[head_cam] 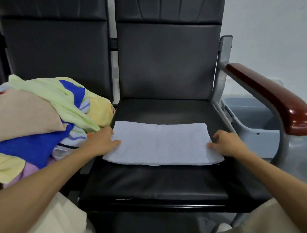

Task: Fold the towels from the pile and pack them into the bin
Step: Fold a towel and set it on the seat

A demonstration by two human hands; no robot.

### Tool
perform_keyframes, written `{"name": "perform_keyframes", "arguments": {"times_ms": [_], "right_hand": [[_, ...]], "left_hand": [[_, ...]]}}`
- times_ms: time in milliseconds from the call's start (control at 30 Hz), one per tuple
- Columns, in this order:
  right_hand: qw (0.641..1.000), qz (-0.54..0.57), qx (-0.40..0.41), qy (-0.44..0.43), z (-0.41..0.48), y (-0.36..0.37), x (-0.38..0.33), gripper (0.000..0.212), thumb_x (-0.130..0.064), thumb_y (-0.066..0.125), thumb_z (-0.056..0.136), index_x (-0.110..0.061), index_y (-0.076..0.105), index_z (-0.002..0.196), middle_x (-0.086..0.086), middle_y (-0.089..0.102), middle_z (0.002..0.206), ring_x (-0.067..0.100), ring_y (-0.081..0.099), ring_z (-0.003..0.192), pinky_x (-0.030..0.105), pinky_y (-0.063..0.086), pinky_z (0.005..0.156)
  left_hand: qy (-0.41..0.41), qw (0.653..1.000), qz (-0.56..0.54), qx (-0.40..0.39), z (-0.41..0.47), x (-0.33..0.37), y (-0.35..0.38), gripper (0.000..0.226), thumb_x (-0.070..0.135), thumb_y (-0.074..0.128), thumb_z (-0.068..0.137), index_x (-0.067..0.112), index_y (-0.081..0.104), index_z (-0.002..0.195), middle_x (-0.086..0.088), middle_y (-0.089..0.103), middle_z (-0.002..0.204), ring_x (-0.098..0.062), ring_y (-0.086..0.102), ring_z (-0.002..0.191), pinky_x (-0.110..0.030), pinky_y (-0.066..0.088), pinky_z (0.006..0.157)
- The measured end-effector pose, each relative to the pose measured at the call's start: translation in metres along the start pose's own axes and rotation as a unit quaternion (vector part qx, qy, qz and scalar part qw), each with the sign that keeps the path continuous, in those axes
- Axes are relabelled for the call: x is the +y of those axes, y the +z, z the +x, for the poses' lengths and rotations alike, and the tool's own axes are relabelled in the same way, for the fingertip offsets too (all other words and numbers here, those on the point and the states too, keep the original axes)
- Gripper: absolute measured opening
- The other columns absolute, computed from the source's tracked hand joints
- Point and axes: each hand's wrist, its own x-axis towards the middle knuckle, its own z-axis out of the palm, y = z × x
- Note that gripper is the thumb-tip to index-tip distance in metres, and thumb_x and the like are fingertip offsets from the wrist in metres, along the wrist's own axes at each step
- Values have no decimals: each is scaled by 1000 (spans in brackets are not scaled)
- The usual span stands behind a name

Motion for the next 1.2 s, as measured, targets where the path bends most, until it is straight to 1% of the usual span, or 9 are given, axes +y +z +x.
{"name": "perform_keyframes", "arguments": {"times_ms": [133,267,333,400,500,700,900,1067,1200], "right_hand": [[997,39,-55,47,6,0,-10,28,-32,73,79,-10,60,90,8,64,84,21,62,63,28,52,51],[987,82,-114,79,2,-6,-14,24,-17,75,73,-2,56,76,9,54,63,21,47,50,23,36,42],[979,124,-140,85,-1,-8,-15,24,-9,73,72,-3,50,67,8,44,55,21,38,46,20,29,41],[971,148,-169,82,-4,-9,-17,17,-9,71,76,-4,55,73,9,45,62,21,40,53,19,31,43],[963,202,-166,70,-6,-9,-18,24,-26,69,87,-3,64,84,8,57,77,23,54,67,23,47,49],[955,273,-101,55,-1,-3,-15,26,-20,49,99,1,65,95,13,63,81,28,66,73,43,60,70],[928,350,-115,46,-4,-7,-11,20,-2,47,94,3,67,97,13,64,81,23,62,66,34,57,61],[885,446,-122,55,-6,-13,-10,28,-8,44,98,8,67,98,12,64,73,19,61,50,25,50,44],[869,468,-150,55,-5,-16,-12,30,-14,44,99,5,66,98,15,68,80,23,65,59,30,53,51]], "left_hand": [[-48,997,35,-46,9,4,8,68,57,67,80,8,45,122,-4,53,109,-23,55,104,-36,44,89],[-54,994,10,-91,7,1,3,42,53,70,78,16,56,90,-4,58,91,-23,57,91,-34,35,77],[-29,995,32,-88,2,4,-2,33,47,66,83,17,53,86,0,54,90,-22,54,90,-32,33,76],[-5,998,29,-60,-6,8,-4,30,37,60,89,14,50,106,1,48,100,-23,53,101,-30,32,75],[-25,991,-123,-52,-6,13,-6,19,24,59,91,13,52,105,4,54,92,-17,53,88,-24,37,65],[-156,898,-411,-24,-4,21,-3,47,40,58,94,0,58,120,-7,65,109,-21,61,95,-29,49,76],[-196,847,-494,10,1,97,-11,34,22,47,98,-1,54,122,-20,62,112,-33,62,96,-35,48,74],[-110,874,-471,-45,-4,172,-6,18,18,41,98,14,58,98,-7,57,83,-19,53,73,-29,40,62],[9,930,-363,-62,-12,217,22,32,24,35,98,10,61,110,-8,62,95,-23,59,91,-29,37,70]]}}
